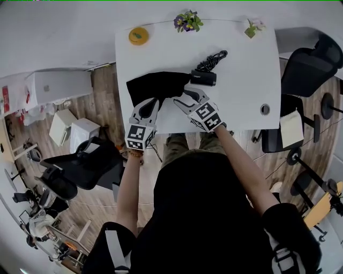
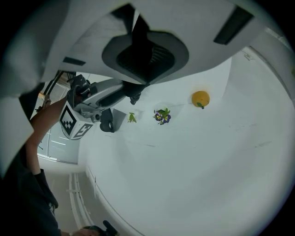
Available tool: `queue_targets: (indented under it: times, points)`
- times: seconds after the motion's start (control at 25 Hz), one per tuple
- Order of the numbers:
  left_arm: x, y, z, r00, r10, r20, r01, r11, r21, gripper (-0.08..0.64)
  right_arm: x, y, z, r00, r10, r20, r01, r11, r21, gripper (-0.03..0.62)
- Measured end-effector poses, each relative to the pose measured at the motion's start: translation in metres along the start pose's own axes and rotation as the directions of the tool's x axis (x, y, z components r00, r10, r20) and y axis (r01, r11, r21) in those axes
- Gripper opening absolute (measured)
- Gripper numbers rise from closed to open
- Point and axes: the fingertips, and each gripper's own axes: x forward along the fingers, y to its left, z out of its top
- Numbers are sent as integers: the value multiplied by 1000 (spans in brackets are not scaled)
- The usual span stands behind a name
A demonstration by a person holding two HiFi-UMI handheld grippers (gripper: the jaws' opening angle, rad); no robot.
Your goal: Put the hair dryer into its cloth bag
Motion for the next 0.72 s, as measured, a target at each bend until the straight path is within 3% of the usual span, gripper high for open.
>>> queue_targets:
  times: [0.08, 0.16, 0.24, 0.36, 0.44, 0.56, 0.6, 0.72]
  points:
    - [1, 5, -10, 998, 20, -61, -23, 998, -51, 34, -1, -1, 10, 1000, -9, 26, 9, 1000, 4, 90]
    - [-1, 10, -16, 991, 17, -133, -34, 991, -129, 38, -7, 4, 20, 1000, 2, 28, -2, 1000, -13, 69]
    - [-7, 12, -5, 991, 14, -132, -39, 982, -187, 109, -13, 15, 26, 999, 41, 4, -40, 997, -65, 62]
    - [-8, 5, 14, 992, -39, -119, 8, 967, -254, 115, -18, 36, 29, 993, 106, -45, -113, 975, -192, 60]
    - [1, -5, 18, 980, -132, -146, 71, 929, -364, 128, -20, 49, 27, 989, 120, -83, -141, 935, -324, 60]
    - [17, -20, 22, 946, -289, -144, 165, 817, -553, 182, -23, 67, 20, 985, 113, -133, -165, 848, -504, 60]
    - [21, -23, 22, 935, -317, -158, 179, 808, -561, 211, -23, 72, 18, 984, 110, -143, -171, 819, -548, 60]
    - [30, -32, 18, 912, -334, -239, 185, 854, -487, 244, -25, 88, 13, 980, 100, -175, -192, 725, -662, 60]
